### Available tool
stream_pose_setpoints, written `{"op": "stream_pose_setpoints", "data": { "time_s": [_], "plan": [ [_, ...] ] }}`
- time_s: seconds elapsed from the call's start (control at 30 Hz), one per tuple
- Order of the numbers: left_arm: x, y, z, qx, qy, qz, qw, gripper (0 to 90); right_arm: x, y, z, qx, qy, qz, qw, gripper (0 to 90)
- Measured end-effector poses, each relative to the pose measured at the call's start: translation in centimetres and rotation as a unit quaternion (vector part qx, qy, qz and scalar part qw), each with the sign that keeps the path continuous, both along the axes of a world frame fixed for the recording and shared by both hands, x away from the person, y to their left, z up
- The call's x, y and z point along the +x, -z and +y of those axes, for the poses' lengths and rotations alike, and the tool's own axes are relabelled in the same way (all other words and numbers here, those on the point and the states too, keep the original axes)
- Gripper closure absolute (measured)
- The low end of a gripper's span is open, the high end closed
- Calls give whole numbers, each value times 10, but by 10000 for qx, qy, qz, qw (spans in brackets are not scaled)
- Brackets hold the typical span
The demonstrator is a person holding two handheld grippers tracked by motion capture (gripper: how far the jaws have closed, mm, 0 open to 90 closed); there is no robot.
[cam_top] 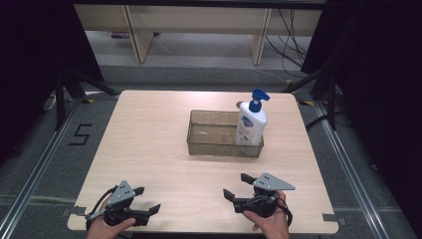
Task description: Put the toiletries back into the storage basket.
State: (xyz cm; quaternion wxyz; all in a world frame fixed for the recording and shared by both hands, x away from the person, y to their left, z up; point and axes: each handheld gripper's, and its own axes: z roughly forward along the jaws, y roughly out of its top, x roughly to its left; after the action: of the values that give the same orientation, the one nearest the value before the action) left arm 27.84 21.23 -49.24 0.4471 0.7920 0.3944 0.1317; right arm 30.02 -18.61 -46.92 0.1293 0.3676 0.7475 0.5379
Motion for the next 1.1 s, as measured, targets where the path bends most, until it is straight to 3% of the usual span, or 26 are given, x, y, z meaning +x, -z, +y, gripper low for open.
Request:
{"op": "stream_pose_setpoints", "data": {
  "time_s": [0.03, 0.07, 0.1, 0.2, 0.23, 0.27, 0.3, 0.4, 0.47, 0.53, 0.57, 0.63, 0.73, 0.77, 0.9, 0.93, 1.1],
  "plan": [
    [0, 0, 0, -21, 1, -5, 10000, 159, -2, -1, -1, -44, 14, 71, 10000, 167],
    [0, 0, 1, 18, 13, -3, 10000, 159, -5, 0, 1, 69, 7, 110, 9999, 166],
    [0, 0, 0, -22, -2, -10, 10000, 159, -4, 0, -1, -56, -44, -5, 10000, 166],
    [0, 0, 0, -21, 7, -6, 10000, 159, -7, 2, 1, -28, -70, 11, 10000, 163],
    [-1, 0, 0, -21, 8, -14, 10000, 159, -10, 2, 2, 69, -26, 121, 9999, 162],
    [0, 0, 0, 17, 22, -10, 10000, 159, -12, 3, 1, -32, -4, 116, 9999, 161],
    [0, 0, 0, 11, 16, -8, 10000, 159, -11, 4, 1, -45, -29, 18, 10000, 160],
    [0, 0, 0, 17, 24, -13, 10000, 159, -13, 5, 0, -60, -65, 30, 10000, 158],
    [0, 0, 0, 4, 51, -26, 10000, 159, -17, 7, 1, 105, -41, 154, 9998, 158],
    [0, 1, 0, -17, 64, -40, 10000, 158, -16, 8, -2, -52, -78, 22, 10000, 158],
    [0, 0, 0, -1, 59, -33, 10000, 158, -17, 9, -1, 24, -56, 130, 9999, 158],
    [0, 1, -1, -43, 52, -35, 10000, 158, -17, 9, -3, -3, -60, 135, 9999, 158],
    [0, 0, 0, 7, 50, -19, 10000, 158, -16, 11, -3, 14, -80, 25, 10000, 158],
    [0, 0, 0, 5, 50, -20, 10000, 158, -18, 11, -2, 54, -69, 163, 9998, 158],
    [0, 0, 0, 3, 54, -21, 10000, 158, -18, 12, -2, -10, -4, 221, 9998, 158],
    [0, 0, 0, 6, 57, -22, 10000, 158, -16, 13, -1, -22, -57, 91, 9999, 158],
    [0, 0, 0, 65, 87, -17, 9999, 157, -17, 14, -1, 21, -92, 212, 9997, 158]
  ]
}}
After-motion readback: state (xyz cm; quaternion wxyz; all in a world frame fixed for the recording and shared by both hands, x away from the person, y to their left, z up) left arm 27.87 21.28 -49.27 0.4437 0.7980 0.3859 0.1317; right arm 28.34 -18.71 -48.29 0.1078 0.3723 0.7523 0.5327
